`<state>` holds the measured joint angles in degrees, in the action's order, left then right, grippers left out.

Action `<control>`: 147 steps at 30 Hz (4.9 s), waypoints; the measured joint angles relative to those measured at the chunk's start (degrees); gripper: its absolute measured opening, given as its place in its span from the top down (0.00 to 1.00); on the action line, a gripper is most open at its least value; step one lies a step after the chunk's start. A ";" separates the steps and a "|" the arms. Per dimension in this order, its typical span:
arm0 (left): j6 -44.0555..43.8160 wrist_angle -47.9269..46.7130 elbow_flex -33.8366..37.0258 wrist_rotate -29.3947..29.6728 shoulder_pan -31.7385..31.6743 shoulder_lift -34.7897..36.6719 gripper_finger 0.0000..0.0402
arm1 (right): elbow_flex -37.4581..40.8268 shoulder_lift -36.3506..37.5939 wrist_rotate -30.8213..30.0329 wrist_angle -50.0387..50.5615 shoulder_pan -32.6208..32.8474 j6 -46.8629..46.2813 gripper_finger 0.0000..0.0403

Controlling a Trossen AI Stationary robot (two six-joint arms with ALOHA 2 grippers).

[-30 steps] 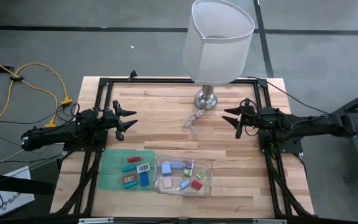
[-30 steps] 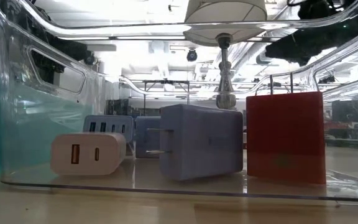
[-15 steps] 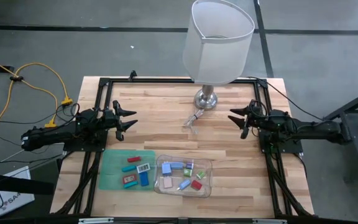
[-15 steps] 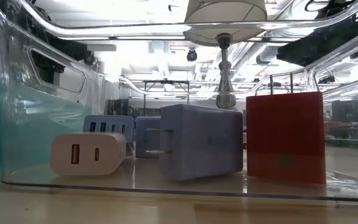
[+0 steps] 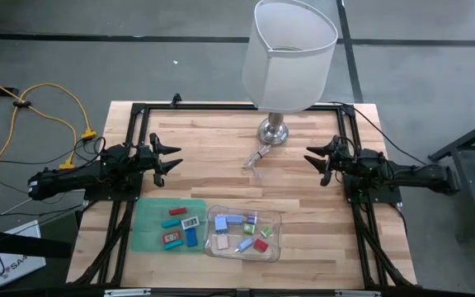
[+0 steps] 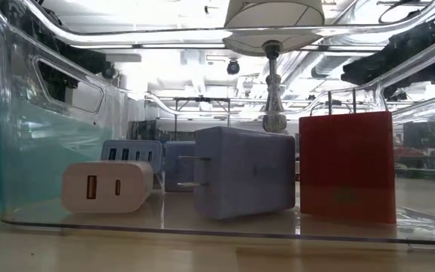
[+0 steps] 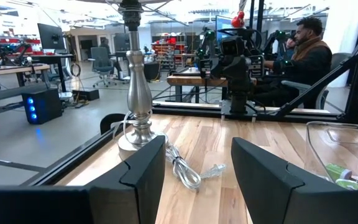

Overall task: Pick & Place Office items
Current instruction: Return to Home Position

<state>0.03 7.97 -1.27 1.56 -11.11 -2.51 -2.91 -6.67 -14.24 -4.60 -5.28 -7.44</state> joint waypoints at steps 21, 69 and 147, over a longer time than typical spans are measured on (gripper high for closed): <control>0.01 0.01 0.01 -0.01 -0.02 0.00 0.56 | 2.42 3.38 9.50 2.89 0.00 1.38 0.64; 0.00 0.01 0.01 -0.02 -0.01 0.00 0.56 | 2.60 3.36 14.64 3.89 -0.13 -0.26 0.64; -1.55 -3.02 -0.01 0.20 -0.02 0.01 0.56 | 2.59 3.34 14.64 3.92 -0.11 -0.24 0.64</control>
<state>-1.52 4.95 -1.28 1.76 -11.14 -2.50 -0.32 -3.33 0.40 -0.68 -5.39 -7.68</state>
